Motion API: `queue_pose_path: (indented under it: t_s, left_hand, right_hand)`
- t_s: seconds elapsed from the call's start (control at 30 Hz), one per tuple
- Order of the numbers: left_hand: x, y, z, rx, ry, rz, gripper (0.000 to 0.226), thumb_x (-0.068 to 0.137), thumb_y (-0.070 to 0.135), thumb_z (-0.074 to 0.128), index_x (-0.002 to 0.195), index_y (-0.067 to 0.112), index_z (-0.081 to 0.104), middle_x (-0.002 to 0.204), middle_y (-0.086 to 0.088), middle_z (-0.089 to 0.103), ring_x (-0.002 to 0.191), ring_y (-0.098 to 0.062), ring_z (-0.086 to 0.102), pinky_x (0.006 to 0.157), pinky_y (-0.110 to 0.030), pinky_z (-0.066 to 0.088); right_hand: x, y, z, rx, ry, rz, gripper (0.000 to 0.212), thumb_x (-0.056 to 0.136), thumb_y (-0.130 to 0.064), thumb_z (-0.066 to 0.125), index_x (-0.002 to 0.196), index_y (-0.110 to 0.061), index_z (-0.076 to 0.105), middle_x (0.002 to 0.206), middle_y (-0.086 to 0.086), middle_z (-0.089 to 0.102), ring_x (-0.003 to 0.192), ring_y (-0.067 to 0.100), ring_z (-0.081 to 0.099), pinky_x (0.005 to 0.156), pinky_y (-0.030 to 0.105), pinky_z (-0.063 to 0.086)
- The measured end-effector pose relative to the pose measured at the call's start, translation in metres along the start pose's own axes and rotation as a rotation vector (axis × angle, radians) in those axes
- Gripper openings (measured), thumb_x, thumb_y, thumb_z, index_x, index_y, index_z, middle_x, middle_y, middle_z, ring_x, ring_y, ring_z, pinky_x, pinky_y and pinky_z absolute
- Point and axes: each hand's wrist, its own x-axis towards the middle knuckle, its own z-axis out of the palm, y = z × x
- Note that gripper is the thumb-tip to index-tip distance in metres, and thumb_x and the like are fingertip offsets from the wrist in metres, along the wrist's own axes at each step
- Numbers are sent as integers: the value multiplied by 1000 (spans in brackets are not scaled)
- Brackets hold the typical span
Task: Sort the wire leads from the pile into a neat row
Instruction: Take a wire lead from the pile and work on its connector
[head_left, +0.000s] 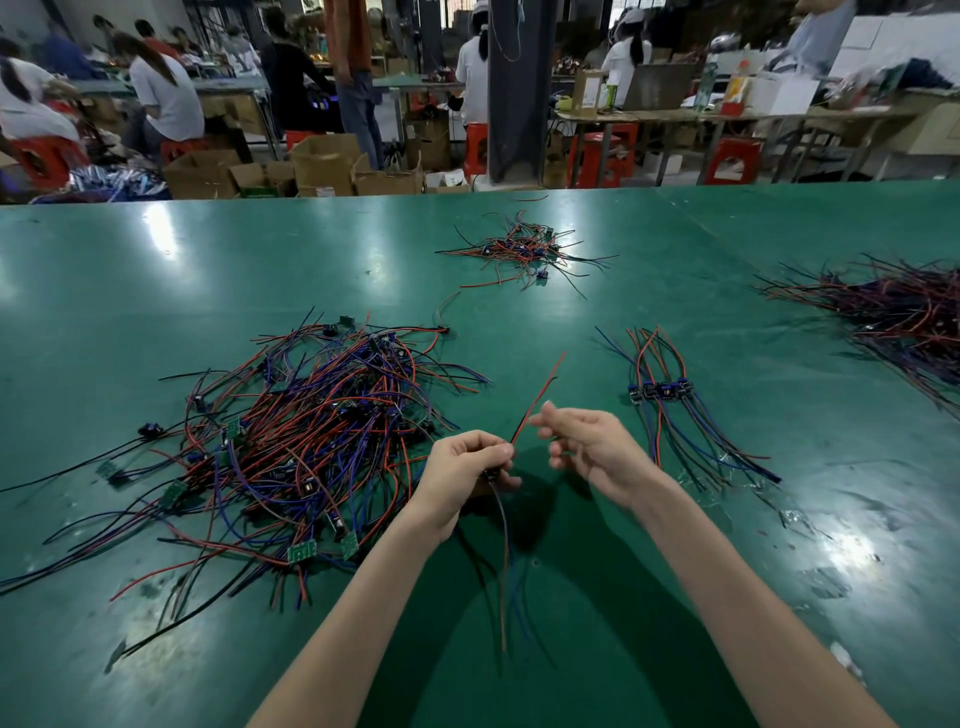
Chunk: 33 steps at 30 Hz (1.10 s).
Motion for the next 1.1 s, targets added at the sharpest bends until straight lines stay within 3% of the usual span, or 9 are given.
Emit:
queue_pose_path:
  t_s: [0.07, 0.2, 0.53, 0.67, 1.1]
  left_hand:
    - [-2, 0, 1, -5, 7, 5, 16, 86, -6, 58, 72, 1, 63, 55, -1, 59, 47, -9, 55, 55, -25, 56]
    - [-3, 0, 1, 12, 6, 10, 16, 86, -6, 58, 73, 2, 62, 55, 2, 61, 46, -6, 55, 52, -20, 52]
    - [-3, 0, 1, -1, -6, -3, 19, 87, -4, 57, 71, 5, 61, 57, 1, 62, 53, -8, 56, 57, -22, 53]
    - [-4, 0, 0, 18, -43, -11, 21, 86, -4, 60, 67, 5, 61, 54, 0, 56, 48, -8, 51, 55, -23, 53]
    - [-8, 1, 6, 45, -138, -43, 18, 86, -8, 58, 69, -1, 57, 51, -1, 55, 46, -8, 49, 55, -25, 55]
  right_hand:
    - [-4, 6, 12, -49, -86, 4, 17, 82, -20, 67, 78, -4, 67, 65, -1, 62, 48, 6, 47, 46, 18, 44]
    - [-6, 15, 24, -54, -43, -70, 16, 82, -4, 69, 67, -5, 61, 54, -1, 58, 43, 6, 45, 42, 17, 39]
    - [-4, 20, 31, 35, 84, -120, 23, 77, 1, 71, 58, -4, 61, 55, 11, 55, 40, 10, 41, 40, 19, 35]
    - [0, 16, 25, 29, 161, -190, 24, 77, 2, 72, 57, -6, 62, 49, 2, 54, 39, 9, 41, 39, 19, 36]
    - [13, 6, -13, -58, 381, -254, 18, 74, 1, 77, 63, -5, 63, 48, -2, 58, 40, 9, 42, 41, 19, 38]
